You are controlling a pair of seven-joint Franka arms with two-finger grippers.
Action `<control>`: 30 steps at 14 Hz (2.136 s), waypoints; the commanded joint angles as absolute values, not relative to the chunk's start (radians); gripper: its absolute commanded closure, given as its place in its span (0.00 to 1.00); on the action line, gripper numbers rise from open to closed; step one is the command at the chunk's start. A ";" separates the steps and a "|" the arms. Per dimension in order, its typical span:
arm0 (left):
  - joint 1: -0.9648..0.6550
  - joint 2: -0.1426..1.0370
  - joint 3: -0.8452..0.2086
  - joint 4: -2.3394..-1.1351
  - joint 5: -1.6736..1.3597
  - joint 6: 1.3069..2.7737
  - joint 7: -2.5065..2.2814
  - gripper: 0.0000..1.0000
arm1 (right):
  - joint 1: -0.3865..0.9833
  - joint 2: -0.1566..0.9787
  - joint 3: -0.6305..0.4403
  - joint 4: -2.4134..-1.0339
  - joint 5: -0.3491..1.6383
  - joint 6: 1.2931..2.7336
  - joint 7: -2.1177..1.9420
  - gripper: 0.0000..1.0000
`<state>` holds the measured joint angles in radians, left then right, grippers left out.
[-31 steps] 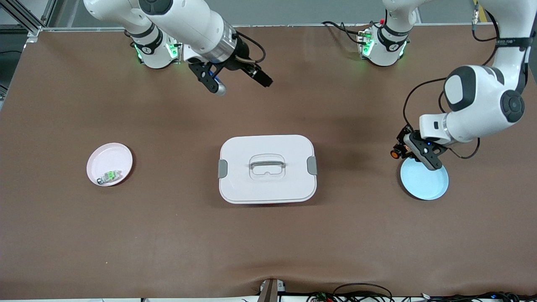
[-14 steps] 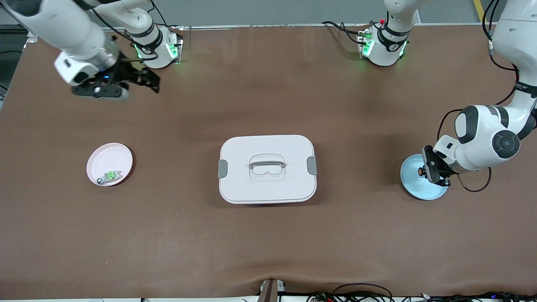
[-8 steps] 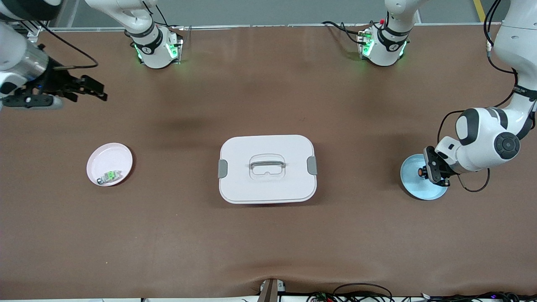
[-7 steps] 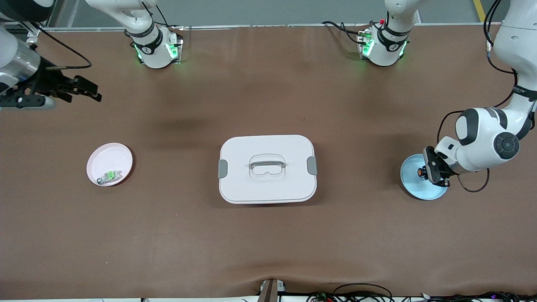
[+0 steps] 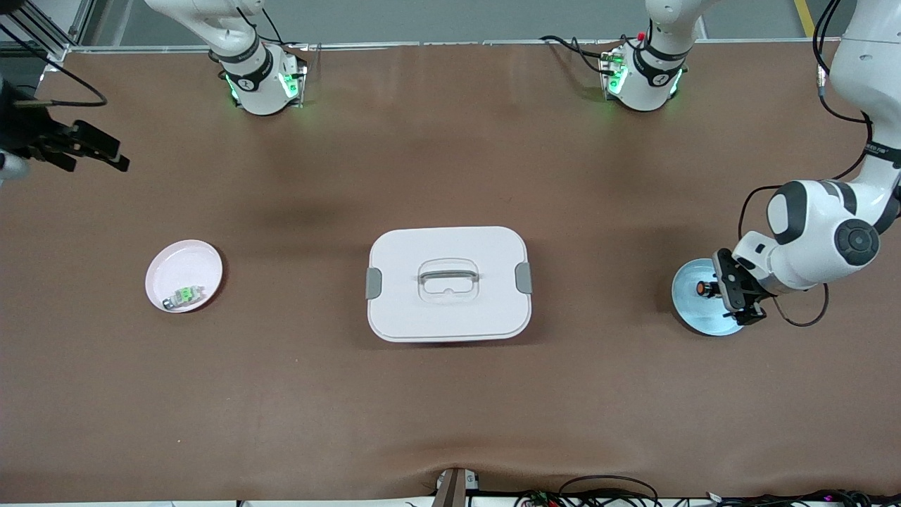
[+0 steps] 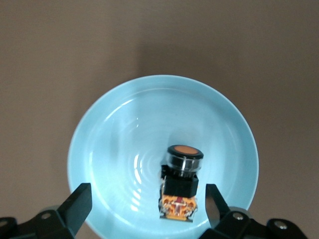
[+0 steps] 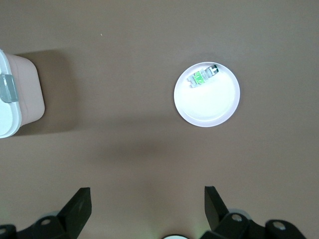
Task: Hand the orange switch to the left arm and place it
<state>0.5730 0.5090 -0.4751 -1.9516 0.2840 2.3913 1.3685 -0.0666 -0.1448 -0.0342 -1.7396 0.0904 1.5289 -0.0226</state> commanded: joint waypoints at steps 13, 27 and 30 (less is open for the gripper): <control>0.574 0.250 -0.659 -1.595 0.098 1.654 0.091 0.00 | -0.084 -0.092 -0.008 -1.632 0.035 1.453 -0.025 0.00; 0.433 0.132 -0.607 -1.483 0.097 1.454 -0.361 0.00 | -0.086 -0.092 -0.008 -1.629 0.026 1.454 -0.026 0.00; 0.117 0.081 -0.263 -1.485 0.023 1.454 -0.334 0.00 | -0.086 -0.092 -0.008 -1.629 0.026 1.454 -0.026 0.00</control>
<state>0.2794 0.1346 -0.4421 -1.4829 0.0731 1.4746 -0.3580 -0.0778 -0.1031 -0.0178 -1.6567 0.0422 1.4717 -0.0235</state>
